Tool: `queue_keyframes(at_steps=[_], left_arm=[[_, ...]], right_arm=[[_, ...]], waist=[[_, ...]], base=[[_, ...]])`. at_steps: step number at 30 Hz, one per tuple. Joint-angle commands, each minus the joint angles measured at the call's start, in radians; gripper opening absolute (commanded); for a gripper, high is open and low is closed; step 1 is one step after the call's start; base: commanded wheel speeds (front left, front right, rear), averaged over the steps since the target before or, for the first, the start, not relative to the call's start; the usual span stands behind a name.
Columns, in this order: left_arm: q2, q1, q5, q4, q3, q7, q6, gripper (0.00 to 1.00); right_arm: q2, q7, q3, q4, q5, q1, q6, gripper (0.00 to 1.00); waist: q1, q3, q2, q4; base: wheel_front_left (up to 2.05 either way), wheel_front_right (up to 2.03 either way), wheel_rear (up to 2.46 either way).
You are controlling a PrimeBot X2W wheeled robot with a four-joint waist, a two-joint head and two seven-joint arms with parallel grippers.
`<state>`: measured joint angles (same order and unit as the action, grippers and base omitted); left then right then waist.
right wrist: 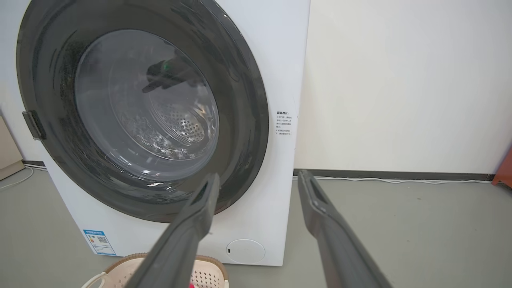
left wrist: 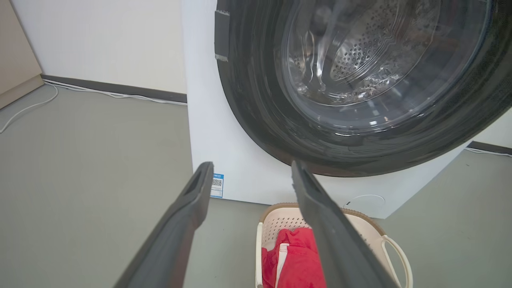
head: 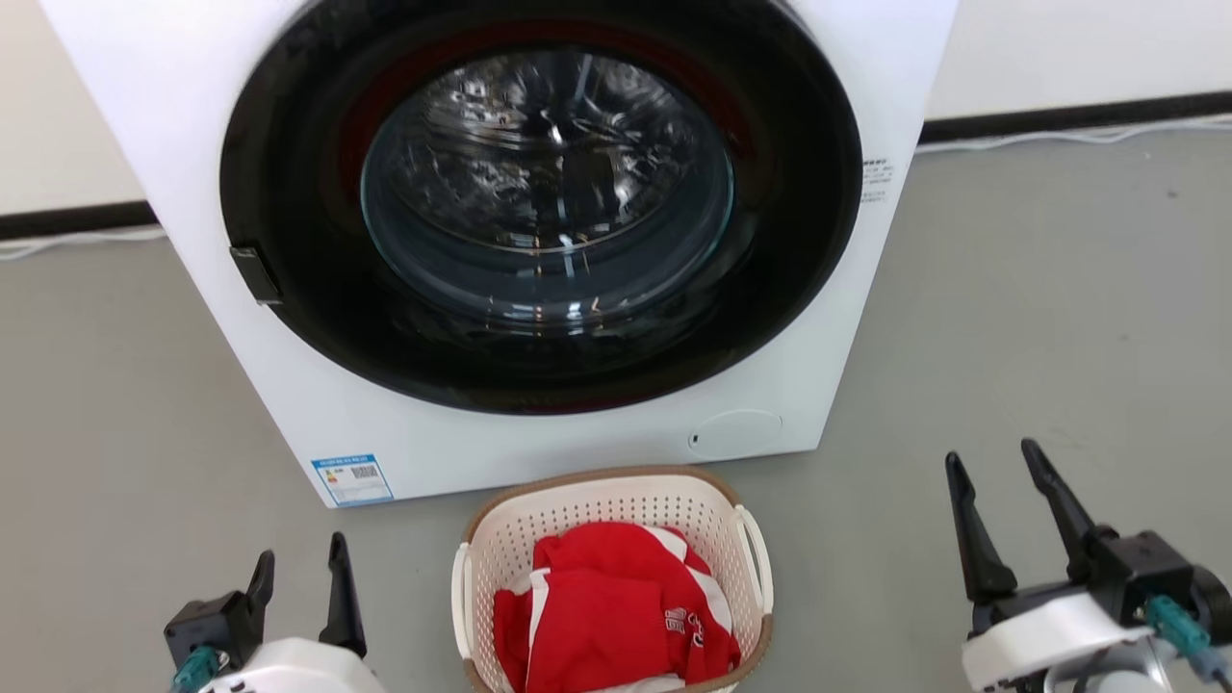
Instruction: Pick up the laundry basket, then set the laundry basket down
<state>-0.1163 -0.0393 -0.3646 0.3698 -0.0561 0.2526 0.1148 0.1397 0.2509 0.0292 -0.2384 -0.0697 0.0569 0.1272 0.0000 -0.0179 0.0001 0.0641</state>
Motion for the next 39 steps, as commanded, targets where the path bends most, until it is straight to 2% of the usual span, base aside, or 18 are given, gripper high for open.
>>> queue_keyframes(at_steps=[1,12,13,19,23,28,39], left_arm=[[-0.009,-0.013,0.011,-0.031,0.040,0.009,-0.007,1.00],[0.015,0.033,0.069,-0.049,0.115,0.009,-0.037,1.00],[0.023,0.053,0.067,-0.023,0.084,0.000,-0.035,0.00],[0.035,0.059,0.043,0.019,0.088,-0.017,-0.040,0.00],[0.036,0.055,0.001,0.014,0.092,-0.030,-0.047,0.00],[0.037,0.051,-0.052,0.007,0.093,-0.042,-0.055,0.00],[0.040,0.042,-0.157,-0.006,0.098,-0.068,-0.072,0.00]], right_arm=[[0.003,0.011,-0.018,0.033,0.014,0.001,0.003,1.00],[-0.024,0.011,0.009,0.058,0.027,-0.056,0.003,1.00],[-0.031,0.000,0.031,0.030,0.018,-0.061,0.000,0.00],[-0.043,-0.014,0.034,-0.013,-0.011,-0.067,0.000,0.00],[-0.045,-0.027,0.036,-0.012,-0.061,-0.064,0.000,0.00],[-0.047,-0.039,0.036,-0.010,-0.124,-0.061,0.000,0.00],[-0.050,-0.066,0.039,-0.008,-0.249,-0.052,0.000,0.00]], waist=[[0.0000,0.011,-0.0001,-0.005],[0.0000,0.040,-0.0001,-0.013],[0.0000,0.041,-0.0001,-0.013],[0.0001,0.041,-0.0001,-0.015],[0.0022,0.042,-0.0001,-0.016],[0.0002,0.039,-0.0001,-0.018],[0.0000,0.037,-0.0001,-0.022]], base=[[0.00,0.00,0.00],[0.00,0.00,0.00],[0.00,0.00,0.00],[0.00,0.00,0.00],[0.00,0.00,0.00],[0.00,0.00,0.00],[0.00,0.00,0.00]])
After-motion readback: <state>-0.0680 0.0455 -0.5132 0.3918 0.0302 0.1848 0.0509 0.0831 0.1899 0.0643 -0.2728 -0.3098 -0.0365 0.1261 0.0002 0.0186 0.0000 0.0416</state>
